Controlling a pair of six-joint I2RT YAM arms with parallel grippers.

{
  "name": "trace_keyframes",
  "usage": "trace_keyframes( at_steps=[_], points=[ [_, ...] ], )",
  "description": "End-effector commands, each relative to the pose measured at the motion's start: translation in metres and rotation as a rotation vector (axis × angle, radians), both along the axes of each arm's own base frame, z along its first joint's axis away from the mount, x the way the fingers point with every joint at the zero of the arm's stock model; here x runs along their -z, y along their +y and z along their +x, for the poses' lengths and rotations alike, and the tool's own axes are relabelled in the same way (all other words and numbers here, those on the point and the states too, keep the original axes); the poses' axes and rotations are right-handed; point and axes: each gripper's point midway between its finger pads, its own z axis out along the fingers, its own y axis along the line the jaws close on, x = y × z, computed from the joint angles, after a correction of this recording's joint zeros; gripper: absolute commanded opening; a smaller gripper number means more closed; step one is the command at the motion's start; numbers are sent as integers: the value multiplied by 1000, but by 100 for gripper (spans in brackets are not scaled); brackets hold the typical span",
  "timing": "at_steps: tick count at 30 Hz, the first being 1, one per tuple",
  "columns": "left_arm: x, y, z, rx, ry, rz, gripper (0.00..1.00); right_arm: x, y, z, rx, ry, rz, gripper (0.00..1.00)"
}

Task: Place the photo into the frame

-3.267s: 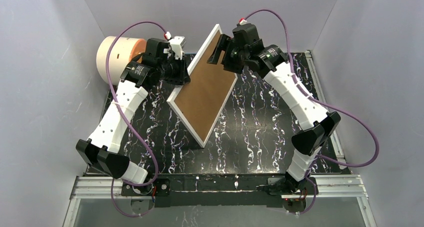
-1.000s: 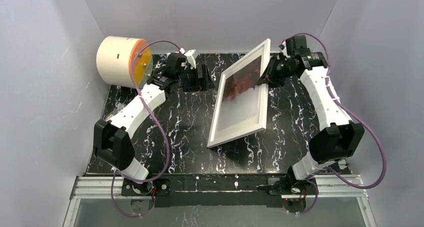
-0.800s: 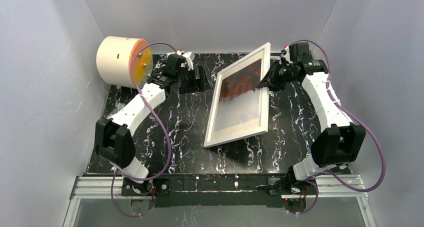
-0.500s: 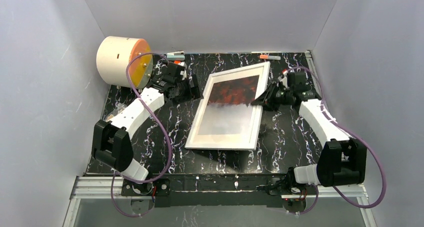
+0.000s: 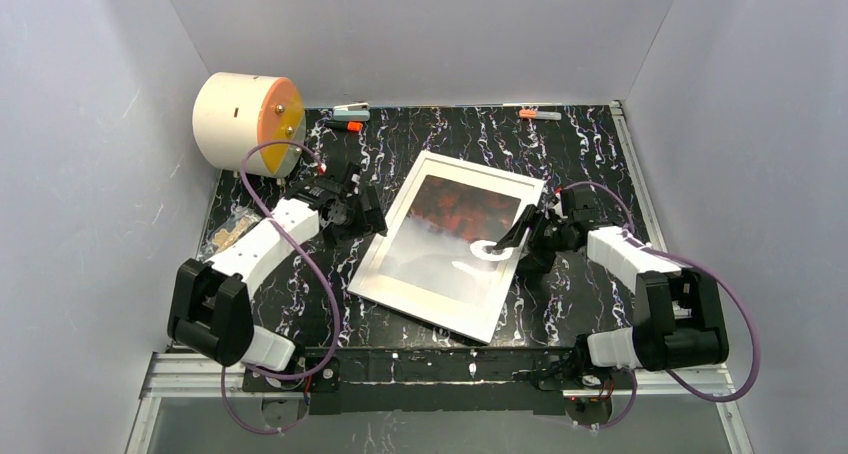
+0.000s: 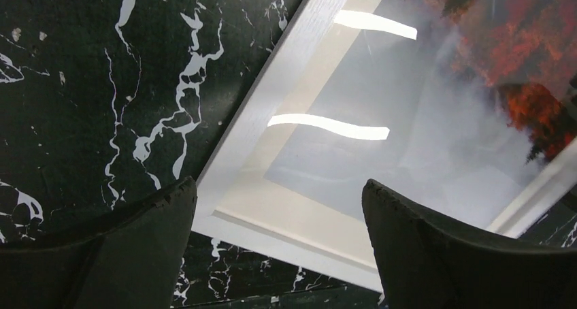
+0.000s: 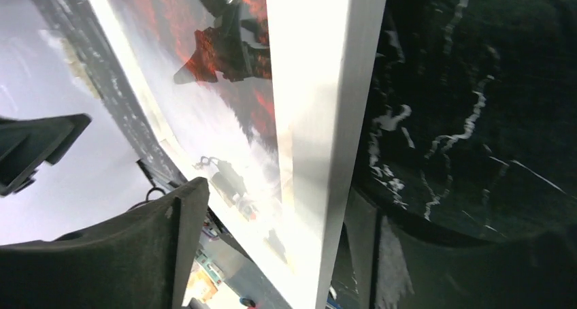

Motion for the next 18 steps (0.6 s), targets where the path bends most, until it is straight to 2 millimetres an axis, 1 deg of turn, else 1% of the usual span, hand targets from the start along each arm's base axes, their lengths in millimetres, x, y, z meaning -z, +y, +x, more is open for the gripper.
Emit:
trace_keyframes(
  at_steps=[1, 3, 5, 7, 9, 10, 12, 15, 17, 18],
  points=[
    [-6, 10, -32, 42, 55, -2, 89, 2, -15, 4, -10, 12, -126, 82],
    [-2, 14, -49, 51, 99, -2, 89, 5, -27, 4, 8, 48, -207, 85],
    [6, 14, -66, 46, 150, -21, 89, 7, -43, 6, 41, 79, -306, 90],
    [14, 15, -81, 30, 198, -40, 89, 7, -61, 7, 73, 122, -418, 93],
    [22, 16, -95, 26, 239, -51, 89, 3, -75, 15, 100, 132, -503, 93],
    [25, 17, -101, 25, 259, -51, 89, -1, -77, 24, 108, 110, -521, 93],
    [28, 17, -110, 37, 287, -63, 89, -15, -73, 49, 109, 23, -505, 93],
    [33, 15, -122, 51, 321, -86, 89, -36, -54, 95, 85, -126, -422, 93],
    [38, 12, -128, 58, 336, -108, 89, -45, -43, 125, 66, -179, -381, 93],
    [40, 10, -131, 59, 342, -124, 89, -53, -38, 143, 56, -212, -367, 93]
  ],
)
